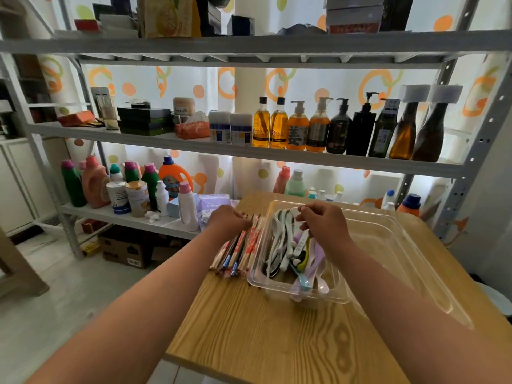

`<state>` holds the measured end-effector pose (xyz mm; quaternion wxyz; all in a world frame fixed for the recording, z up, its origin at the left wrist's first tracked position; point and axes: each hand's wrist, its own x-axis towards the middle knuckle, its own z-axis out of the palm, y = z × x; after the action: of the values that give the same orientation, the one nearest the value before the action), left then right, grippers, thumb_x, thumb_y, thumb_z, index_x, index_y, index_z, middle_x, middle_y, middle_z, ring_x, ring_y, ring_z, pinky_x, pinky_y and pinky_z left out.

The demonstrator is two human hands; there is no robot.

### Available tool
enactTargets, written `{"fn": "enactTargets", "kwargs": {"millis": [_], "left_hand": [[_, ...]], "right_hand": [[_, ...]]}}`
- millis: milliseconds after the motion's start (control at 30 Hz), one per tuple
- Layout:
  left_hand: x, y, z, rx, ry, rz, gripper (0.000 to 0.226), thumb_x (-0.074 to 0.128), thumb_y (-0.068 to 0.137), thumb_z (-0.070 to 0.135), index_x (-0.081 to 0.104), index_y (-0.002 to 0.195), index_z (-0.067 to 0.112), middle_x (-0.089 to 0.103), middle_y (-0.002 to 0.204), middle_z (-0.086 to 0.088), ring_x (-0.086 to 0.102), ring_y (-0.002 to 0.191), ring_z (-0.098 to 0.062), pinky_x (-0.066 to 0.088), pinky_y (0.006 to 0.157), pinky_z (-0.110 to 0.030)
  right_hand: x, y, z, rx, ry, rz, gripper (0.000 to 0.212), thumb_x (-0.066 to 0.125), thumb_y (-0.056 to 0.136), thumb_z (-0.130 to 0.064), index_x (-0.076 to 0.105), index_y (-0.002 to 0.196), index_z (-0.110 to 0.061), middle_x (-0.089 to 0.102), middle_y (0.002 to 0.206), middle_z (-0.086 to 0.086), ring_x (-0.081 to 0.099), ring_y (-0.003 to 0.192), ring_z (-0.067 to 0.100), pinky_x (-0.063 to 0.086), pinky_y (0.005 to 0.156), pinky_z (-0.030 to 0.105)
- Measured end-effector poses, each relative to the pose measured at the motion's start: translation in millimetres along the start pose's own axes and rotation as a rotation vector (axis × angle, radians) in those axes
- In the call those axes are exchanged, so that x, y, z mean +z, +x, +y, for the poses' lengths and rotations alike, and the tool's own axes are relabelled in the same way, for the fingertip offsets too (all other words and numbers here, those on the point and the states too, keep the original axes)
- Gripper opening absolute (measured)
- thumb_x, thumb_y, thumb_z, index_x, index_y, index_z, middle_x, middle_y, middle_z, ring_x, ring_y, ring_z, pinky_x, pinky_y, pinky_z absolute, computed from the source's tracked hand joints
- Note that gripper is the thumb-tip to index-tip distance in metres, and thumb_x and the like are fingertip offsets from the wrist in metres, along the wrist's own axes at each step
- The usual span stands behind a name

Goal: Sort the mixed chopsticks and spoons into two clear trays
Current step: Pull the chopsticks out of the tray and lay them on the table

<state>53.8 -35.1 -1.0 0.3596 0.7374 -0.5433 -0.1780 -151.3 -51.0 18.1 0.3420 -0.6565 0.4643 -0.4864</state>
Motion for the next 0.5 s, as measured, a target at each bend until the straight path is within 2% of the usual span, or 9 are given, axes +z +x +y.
{"fn": "enactTargets", "kwargs": {"millis": [100, 167, 233, 333, 400, 467, 500], "left_hand": [[2.4, -3.5, -9.2, -0.063, 0.168, -0.059, 0.021, 0.067, 0.081, 0.033, 0.067, 0.077, 0.012, 0.067, 0.082, -0.008, 0.064, 0.087, -0.024, 0.049, 0.076, -0.030], [5.1, -5.1, -11.0, -0.076, 0.265, -0.087, 0.022, 0.067, 0.081, 0.033, 0.064, 0.080, 0.012, 0.065, 0.085, -0.009, 0.064, 0.091, -0.025, 0.050, 0.080, -0.032], [7.2, -5.8, -10.6, -0.084, 0.333, -0.104, 0.024, 0.067, 0.081, 0.032, 0.065, 0.087, 0.009, 0.063, 0.085, -0.008, 0.063, 0.090, -0.024, 0.049, 0.077, -0.031], [10.0, -6.5, -8.2, -0.088, 0.409, -0.122, 0.023, 0.065, 0.083, 0.034, 0.063, 0.085, 0.011, 0.063, 0.085, -0.006, 0.060, 0.085, -0.021, 0.048, 0.075, -0.030], [10.8, -6.5, -3.0, -0.069, 0.395, -0.046, 0.027, 0.059, 0.086, 0.036, 0.065, 0.087, 0.011, 0.064, 0.086, -0.006, 0.062, 0.088, -0.022, 0.047, 0.077, -0.031], [13.7, -6.9, 6.6, -0.038, 0.286, 0.055, 0.031, 0.050, 0.092, 0.035, 0.067, 0.093, 0.009, 0.064, 0.088, -0.007, 0.061, 0.090, -0.025, 0.045, 0.077, -0.031], [17.1, -7.3, 13.1, -0.032, 0.241, 0.075, 0.033, 0.046, 0.094, 0.035, 0.066, 0.095, 0.008, 0.064, 0.089, -0.007, 0.061, 0.090, -0.026, 0.045, 0.077, -0.031]], "right_hand": [[-7.2, 0.7, 5.2, 0.009, -0.085, 0.022, 0.017, 0.055, 0.092, -0.016, 0.068, 0.095, -0.005, 0.069, 0.084, 0.008, 0.060, 0.063, 0.013, 0.048, 0.062, 0.024], [-10.4, -0.3, 8.0, 0.034, -0.118, 0.022, 0.018, 0.054, 0.092, -0.016, 0.068, 0.095, -0.005, 0.069, 0.084, 0.008, 0.060, 0.064, 0.013, 0.048, 0.065, 0.026], [-14.5, -1.3, 10.5, 0.035, -0.179, 0.023, 0.018, 0.054, 0.091, -0.015, 0.069, 0.091, -0.006, 0.070, 0.084, 0.009, 0.062, 0.069, 0.017, 0.050, 0.068, 0.028], [-20.4, -2.9, 11.0, 0.045, -0.309, -0.013, 0.017, 0.054, 0.089, -0.015, 0.069, 0.086, -0.006, 0.070, 0.084, 0.012, 0.065, 0.080, 0.026, 0.054, 0.077, 0.039], [-22.6, -4.6, 10.3, 0.049, -0.451, -0.091, 0.019, 0.052, 0.089, -0.014, 0.067, 0.082, -0.005, 0.066, 0.076, 0.011, 0.062, 0.075, 0.024, 0.053, 0.066, 0.032], [-23.5, -8.8, 6.7, 0.034, -0.618, -0.173, 0.019, 0.051, 0.089, -0.013, 0.066, 0.079, -0.006, 0.056, 0.067, 0.005, 0.054, 0.066, 0.017, 0.039, 0.051, 0.022], [-23.6, -11.8, 3.8, 0.033, -0.672, -0.220, 0.019, 0.051, 0.089, -0.014, 0.064, 0.076, -0.010, 0.052, 0.065, 0.002, 0.051, 0.064, 0.015, 0.034, 0.050, 0.021]]}}
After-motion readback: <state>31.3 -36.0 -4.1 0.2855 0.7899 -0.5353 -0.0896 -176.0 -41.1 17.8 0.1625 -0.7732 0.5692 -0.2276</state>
